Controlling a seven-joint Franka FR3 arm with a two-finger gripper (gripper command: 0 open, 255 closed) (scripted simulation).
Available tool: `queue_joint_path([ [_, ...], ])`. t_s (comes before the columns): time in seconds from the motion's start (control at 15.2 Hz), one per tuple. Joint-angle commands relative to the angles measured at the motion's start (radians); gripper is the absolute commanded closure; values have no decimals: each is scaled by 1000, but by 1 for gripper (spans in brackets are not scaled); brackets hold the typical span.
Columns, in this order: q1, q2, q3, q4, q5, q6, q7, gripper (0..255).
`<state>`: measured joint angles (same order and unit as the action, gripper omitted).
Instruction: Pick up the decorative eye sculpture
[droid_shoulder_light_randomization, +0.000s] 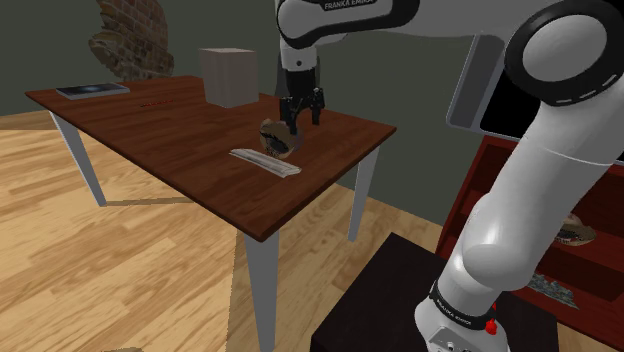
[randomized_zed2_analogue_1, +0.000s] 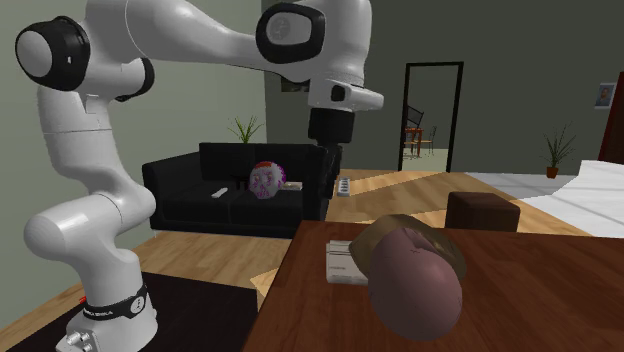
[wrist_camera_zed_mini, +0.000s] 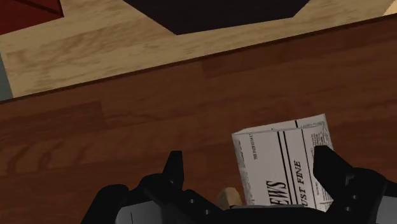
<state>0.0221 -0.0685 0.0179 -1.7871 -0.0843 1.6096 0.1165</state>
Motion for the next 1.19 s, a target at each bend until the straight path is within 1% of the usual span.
queue_joint_path([
  [0.0, 2, 82, 4, 106, -23, -18, -2, 0],
  [0.33, 16, 297, 10, 407, -81, -91, -10, 0],
  [0.46, 25, 397, 10, 559, -105, -137, -19, 0],
  [0.59, 37, 517, 7, 749, -130, -201, -33, 0],
  [0.66, 41, 551, 5, 804, -135, -221, -39, 0],
  [1.12, 35, 501, 7, 630, -132, -99, -16, 0],
])
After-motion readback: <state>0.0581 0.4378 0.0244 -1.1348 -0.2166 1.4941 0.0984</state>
